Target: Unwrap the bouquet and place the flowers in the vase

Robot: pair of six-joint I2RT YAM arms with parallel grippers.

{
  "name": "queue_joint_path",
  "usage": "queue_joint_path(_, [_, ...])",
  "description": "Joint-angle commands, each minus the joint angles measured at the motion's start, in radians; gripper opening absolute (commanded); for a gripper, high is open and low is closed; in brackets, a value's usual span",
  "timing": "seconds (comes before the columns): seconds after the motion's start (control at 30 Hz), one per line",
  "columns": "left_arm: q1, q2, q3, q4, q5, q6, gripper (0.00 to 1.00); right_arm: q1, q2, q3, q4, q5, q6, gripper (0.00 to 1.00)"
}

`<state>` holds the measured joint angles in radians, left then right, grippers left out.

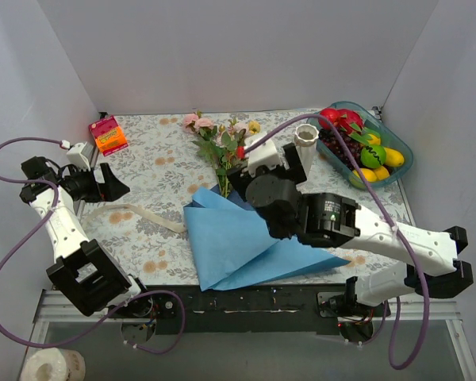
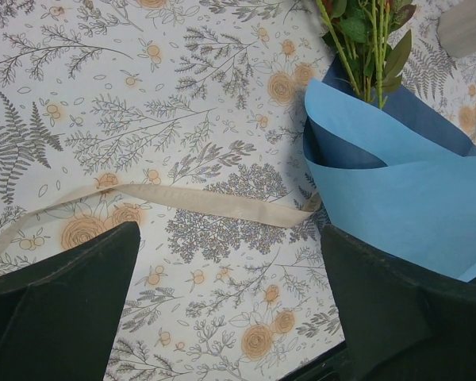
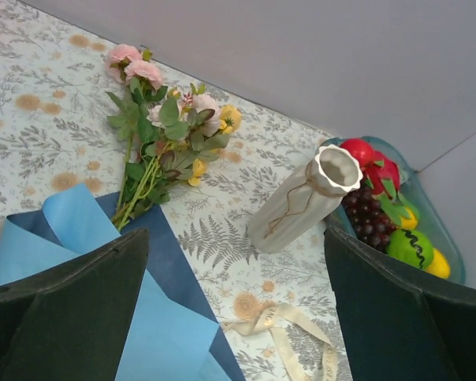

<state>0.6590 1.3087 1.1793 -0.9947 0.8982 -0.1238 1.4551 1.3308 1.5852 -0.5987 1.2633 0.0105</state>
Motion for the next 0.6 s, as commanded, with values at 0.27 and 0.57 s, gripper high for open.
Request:
queue_joint_path(0.27, [0.005, -0.046, 0.028, -0.001, 0.013, 0.013, 0.98, -0.360, -0.169, -0.431, 0.019, -0.593, 0.452, 0.98])
queue_joint_path(0.57, [0.005, -0.054, 0.016, -0.005, 0.016, 0.024, 0.98, -0.466, -0.387, -0.792, 0.092, -0.746, 0.605, 0.98])
